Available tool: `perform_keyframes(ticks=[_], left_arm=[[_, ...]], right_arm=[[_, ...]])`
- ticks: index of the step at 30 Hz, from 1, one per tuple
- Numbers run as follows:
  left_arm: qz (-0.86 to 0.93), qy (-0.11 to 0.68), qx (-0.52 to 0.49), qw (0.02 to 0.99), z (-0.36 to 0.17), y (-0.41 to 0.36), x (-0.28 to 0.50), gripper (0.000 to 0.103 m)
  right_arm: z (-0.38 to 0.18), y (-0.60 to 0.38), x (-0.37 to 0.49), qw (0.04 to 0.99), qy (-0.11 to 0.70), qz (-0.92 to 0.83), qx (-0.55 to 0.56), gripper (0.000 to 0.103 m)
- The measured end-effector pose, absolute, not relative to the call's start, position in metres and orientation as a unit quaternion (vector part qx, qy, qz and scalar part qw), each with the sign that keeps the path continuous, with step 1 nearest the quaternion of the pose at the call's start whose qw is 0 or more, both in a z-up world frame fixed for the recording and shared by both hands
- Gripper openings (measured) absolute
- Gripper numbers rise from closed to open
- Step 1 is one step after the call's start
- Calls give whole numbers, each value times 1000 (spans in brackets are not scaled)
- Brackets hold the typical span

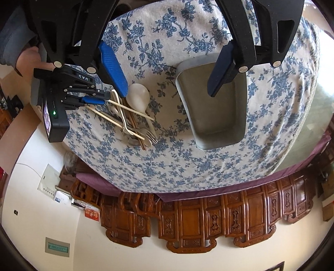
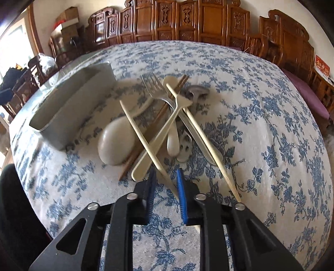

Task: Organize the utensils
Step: 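Reach into the utensil pile and grasp a wooden chopstick with the right tool, then grasp the white plastic spoon with the left tool while the right tool holds the chopstick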

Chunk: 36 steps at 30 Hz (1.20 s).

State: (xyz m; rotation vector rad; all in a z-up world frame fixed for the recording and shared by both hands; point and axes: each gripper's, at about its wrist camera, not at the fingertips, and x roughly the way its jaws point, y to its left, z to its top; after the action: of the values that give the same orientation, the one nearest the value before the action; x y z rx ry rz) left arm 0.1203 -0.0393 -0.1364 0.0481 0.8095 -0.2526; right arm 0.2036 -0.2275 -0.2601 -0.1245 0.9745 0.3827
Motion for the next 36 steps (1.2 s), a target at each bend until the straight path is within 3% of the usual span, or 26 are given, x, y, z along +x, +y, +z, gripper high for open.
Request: perform_keyframes(ticks=[3, 5, 17, 20, 24, 28, 36], left_arm=[[-123, 397, 27, 909, -140, -43, 124, 75], [-124, 400, 28, 908, -141, -44, 126, 75], [-126, 414, 39, 901, -153, -65, 151, 75], [-132, 427, 40, 894, -161, -78, 167, 68], [-139, 442, 40, 885, -174, -97, 186, 67], [-139, 465, 41, 874, -191, -115, 207, 51], [-114, 514, 61, 848, -225, -136, 250, 42]], right_arm=[[-261, -225, 203, 863, 465, 188, -68, 15], [-262, -225, 203, 860, 465, 197, -67, 6], [-222, -255, 194, 886, 412, 213, 5, 6], [-216, -272, 197, 895, 400, 197, 23, 6], [-215, -289, 203, 900, 397, 173, 48, 6], [-214, -295, 206, 903, 392, 166, 63, 6], [-212, -294, 208, 903, 387, 173, 74, 6]])
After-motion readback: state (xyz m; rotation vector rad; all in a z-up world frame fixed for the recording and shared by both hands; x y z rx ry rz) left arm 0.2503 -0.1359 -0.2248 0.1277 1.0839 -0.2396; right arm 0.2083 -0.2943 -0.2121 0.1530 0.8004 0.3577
